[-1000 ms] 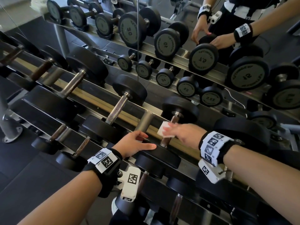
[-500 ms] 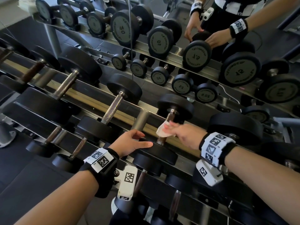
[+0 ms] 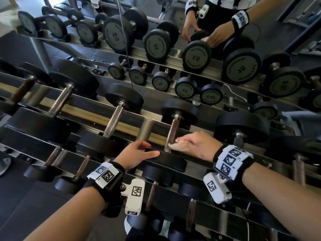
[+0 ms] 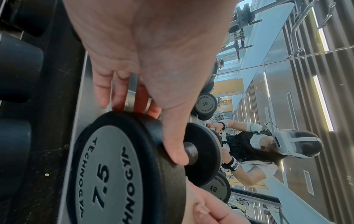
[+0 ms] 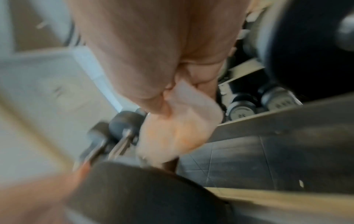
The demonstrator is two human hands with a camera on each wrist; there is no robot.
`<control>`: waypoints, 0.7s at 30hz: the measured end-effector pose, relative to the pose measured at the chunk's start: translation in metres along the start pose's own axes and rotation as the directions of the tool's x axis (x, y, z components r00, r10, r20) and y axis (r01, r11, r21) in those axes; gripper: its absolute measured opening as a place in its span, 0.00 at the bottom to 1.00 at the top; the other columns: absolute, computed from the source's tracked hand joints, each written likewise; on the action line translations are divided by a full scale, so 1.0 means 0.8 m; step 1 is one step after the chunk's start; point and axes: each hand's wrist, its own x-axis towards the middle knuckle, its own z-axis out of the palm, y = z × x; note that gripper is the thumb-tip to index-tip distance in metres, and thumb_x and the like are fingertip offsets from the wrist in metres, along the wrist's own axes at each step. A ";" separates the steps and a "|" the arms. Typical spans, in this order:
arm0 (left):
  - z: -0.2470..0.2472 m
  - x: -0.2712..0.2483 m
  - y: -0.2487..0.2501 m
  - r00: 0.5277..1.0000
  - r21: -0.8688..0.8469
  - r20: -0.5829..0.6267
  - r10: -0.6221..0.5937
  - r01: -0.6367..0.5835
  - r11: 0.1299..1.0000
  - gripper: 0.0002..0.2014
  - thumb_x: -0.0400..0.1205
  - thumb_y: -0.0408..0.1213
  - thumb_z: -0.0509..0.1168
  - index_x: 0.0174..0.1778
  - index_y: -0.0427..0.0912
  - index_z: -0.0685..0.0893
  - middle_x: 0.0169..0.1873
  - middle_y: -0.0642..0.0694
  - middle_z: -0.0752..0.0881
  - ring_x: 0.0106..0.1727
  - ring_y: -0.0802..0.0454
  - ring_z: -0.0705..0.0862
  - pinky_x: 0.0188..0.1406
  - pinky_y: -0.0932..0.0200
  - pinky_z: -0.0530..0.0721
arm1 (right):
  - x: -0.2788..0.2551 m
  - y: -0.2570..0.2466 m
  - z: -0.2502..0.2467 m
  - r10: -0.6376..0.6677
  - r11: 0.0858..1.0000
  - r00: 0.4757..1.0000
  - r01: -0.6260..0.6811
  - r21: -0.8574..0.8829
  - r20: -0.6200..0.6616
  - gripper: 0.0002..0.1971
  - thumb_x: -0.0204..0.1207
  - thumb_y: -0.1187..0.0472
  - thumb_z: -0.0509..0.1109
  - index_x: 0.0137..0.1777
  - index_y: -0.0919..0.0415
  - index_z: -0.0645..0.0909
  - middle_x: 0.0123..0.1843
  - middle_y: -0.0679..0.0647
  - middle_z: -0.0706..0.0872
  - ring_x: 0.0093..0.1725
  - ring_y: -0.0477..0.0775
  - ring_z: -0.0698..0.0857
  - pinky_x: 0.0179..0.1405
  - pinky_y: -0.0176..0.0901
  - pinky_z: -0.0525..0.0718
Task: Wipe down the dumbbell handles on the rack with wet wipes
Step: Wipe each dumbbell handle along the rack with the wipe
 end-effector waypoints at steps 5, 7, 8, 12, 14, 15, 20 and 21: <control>0.000 -0.001 0.004 1.000 -0.032 -0.002 -0.008 0.008 0.999 0.23 0.68 0.54 0.81 0.56 0.53 0.85 0.54 0.51 0.88 0.57 0.54 0.84 0.65 0.52 0.82 | -0.005 0.013 -0.001 0.427 0.866 0.882 -0.335 0.371 -0.201 0.16 0.84 0.64 0.58 0.63 0.58 0.85 0.61 0.59 0.87 0.60 0.57 0.82 0.51 0.36 0.72; 0.000 0.000 0.005 1.000 -0.036 0.006 -0.009 0.009 0.999 0.23 0.68 0.54 0.81 0.56 0.53 0.85 0.54 0.50 0.88 0.58 0.54 0.84 0.66 0.51 0.82 | 0.000 0.014 0.006 0.506 0.798 0.825 -0.338 0.499 -0.252 0.15 0.83 0.65 0.59 0.63 0.59 0.85 0.61 0.61 0.87 0.61 0.60 0.83 0.55 0.40 0.76; -0.001 0.000 0.005 1.000 -0.036 0.011 -0.010 0.011 0.999 0.23 0.68 0.54 0.81 0.56 0.53 0.85 0.53 0.50 0.88 0.59 0.53 0.84 0.66 0.51 0.82 | 0.004 0.013 0.009 0.519 0.771 0.811 -0.307 0.558 -0.270 0.15 0.83 0.66 0.59 0.64 0.60 0.84 0.61 0.61 0.87 0.61 0.60 0.83 0.56 0.41 0.77; -0.002 0.003 0.003 1.000 -0.044 0.022 -0.020 0.021 0.999 0.27 0.62 0.59 0.82 0.54 0.54 0.85 0.53 0.51 0.89 0.59 0.53 0.85 0.66 0.50 0.82 | 0.028 0.003 0.017 0.465 0.764 0.811 -0.166 0.623 -0.354 0.16 0.85 0.64 0.60 0.67 0.59 0.83 0.55 0.55 0.86 0.53 0.51 0.80 0.48 0.35 0.72; -0.003 0.004 0.002 0.999 -0.044 0.027 -0.018 0.019 0.999 0.33 0.55 0.65 0.80 0.54 0.55 0.85 0.52 0.53 0.88 0.58 0.55 0.85 0.66 0.51 0.82 | 0.036 0.000 0.022 0.414 0.789 0.827 -0.117 0.604 -0.380 0.15 0.85 0.59 0.60 0.64 0.56 0.85 0.47 0.47 0.86 0.46 0.47 0.81 0.39 0.29 0.72; -0.003 0.004 0.002 0.999 -0.041 0.028 -0.019 0.020 0.999 0.35 0.53 0.66 0.79 0.54 0.56 0.85 0.52 0.53 0.88 0.58 0.56 0.85 0.65 0.51 0.82 | 0.038 -0.001 0.025 0.382 0.801 0.843 -0.097 0.591 -0.378 0.15 0.86 0.57 0.60 0.64 0.54 0.86 0.44 0.45 0.87 0.43 0.46 0.82 0.36 0.24 0.72; -0.005 0.005 0.004 0.999 -0.032 0.041 -0.015 0.016 0.999 0.25 0.65 0.57 0.82 0.55 0.54 0.85 0.53 0.51 0.88 0.58 0.56 0.85 0.67 0.50 0.82 | 0.045 -0.002 0.047 0.250 0.741 0.933 -0.012 0.671 -0.259 0.15 0.87 0.60 0.62 0.69 0.56 0.83 0.65 0.52 0.87 0.59 0.40 0.86 0.69 0.34 0.78; -0.005 0.005 0.004 0.999 -0.030 0.039 -0.015 0.017 0.999 0.25 0.66 0.55 0.81 0.56 0.53 0.85 0.54 0.51 0.88 0.58 0.55 0.85 0.67 0.50 0.82 | 0.044 -0.001 0.053 0.247 0.748 0.936 -0.021 0.663 -0.250 0.15 0.87 0.60 0.62 0.69 0.53 0.83 0.67 0.49 0.85 0.65 0.43 0.83 0.75 0.44 0.75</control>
